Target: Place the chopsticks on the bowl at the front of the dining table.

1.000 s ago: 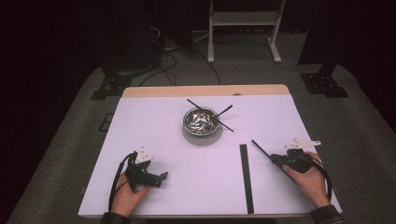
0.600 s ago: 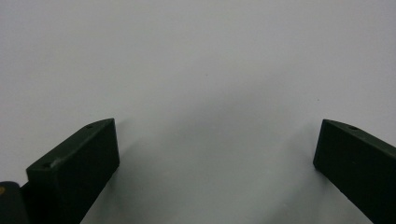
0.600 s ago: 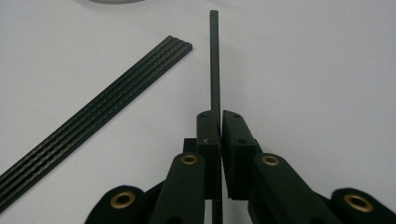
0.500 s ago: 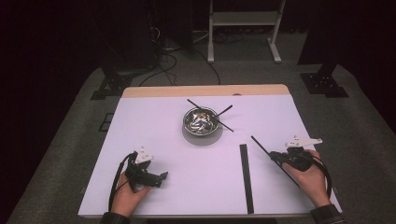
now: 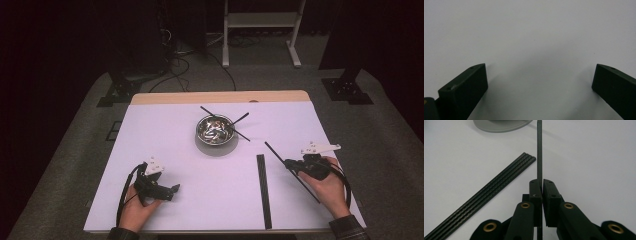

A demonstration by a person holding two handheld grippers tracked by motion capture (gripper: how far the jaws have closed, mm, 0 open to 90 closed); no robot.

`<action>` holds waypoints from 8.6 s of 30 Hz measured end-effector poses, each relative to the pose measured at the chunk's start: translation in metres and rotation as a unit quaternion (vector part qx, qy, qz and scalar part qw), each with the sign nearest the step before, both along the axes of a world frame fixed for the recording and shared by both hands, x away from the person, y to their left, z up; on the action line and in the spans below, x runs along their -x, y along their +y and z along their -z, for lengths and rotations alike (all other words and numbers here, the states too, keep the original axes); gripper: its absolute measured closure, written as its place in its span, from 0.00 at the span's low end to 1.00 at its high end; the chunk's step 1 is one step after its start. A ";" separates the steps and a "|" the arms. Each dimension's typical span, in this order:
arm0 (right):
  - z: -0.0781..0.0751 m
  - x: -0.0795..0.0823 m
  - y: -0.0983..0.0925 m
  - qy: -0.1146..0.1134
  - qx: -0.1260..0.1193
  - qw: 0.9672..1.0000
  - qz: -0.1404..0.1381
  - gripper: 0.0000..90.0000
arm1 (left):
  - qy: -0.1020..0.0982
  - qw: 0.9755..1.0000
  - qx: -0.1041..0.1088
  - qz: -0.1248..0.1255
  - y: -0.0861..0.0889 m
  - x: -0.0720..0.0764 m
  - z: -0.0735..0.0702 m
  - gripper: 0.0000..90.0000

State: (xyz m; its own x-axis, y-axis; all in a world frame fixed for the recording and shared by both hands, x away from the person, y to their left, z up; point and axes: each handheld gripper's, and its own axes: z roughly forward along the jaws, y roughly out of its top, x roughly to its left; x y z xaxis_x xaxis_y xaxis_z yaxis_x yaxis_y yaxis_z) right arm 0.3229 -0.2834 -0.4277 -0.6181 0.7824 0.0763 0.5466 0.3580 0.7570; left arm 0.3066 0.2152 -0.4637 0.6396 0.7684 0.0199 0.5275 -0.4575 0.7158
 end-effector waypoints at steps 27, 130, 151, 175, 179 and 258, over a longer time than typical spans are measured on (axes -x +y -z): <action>-0.014 -0.011 0.041 -0.003 0.006 0.998 -0.055 0.95 | 0.000 1.000 0.000 0.000 0.000 0.000 0.000 0.00; -0.058 -0.141 0.218 -0.003 0.009 0.992 -0.127 0.95 | 0.000 1.000 -0.001 0.001 0.000 0.000 0.000 0.00; -0.045 -0.160 0.233 0.012 0.024 0.993 -0.115 0.95 | -0.001 1.000 0.000 0.000 0.000 0.000 0.000 0.00; -0.029 -0.169 0.237 0.034 0.032 0.993 -0.106 0.95 | -0.002 1.000 -0.001 0.001 0.000 0.000 0.000 0.00; -0.028 -0.169 0.238 0.034 0.032 0.993 -0.107 0.95 | -0.002 1.000 -0.001 0.001 0.000 0.000 0.000 0.00; -0.021 -0.100 0.103 0.067 0.006 0.993 -0.094 0.53 | -0.001 1.000 0.000 0.000 0.000 0.000 0.000 0.00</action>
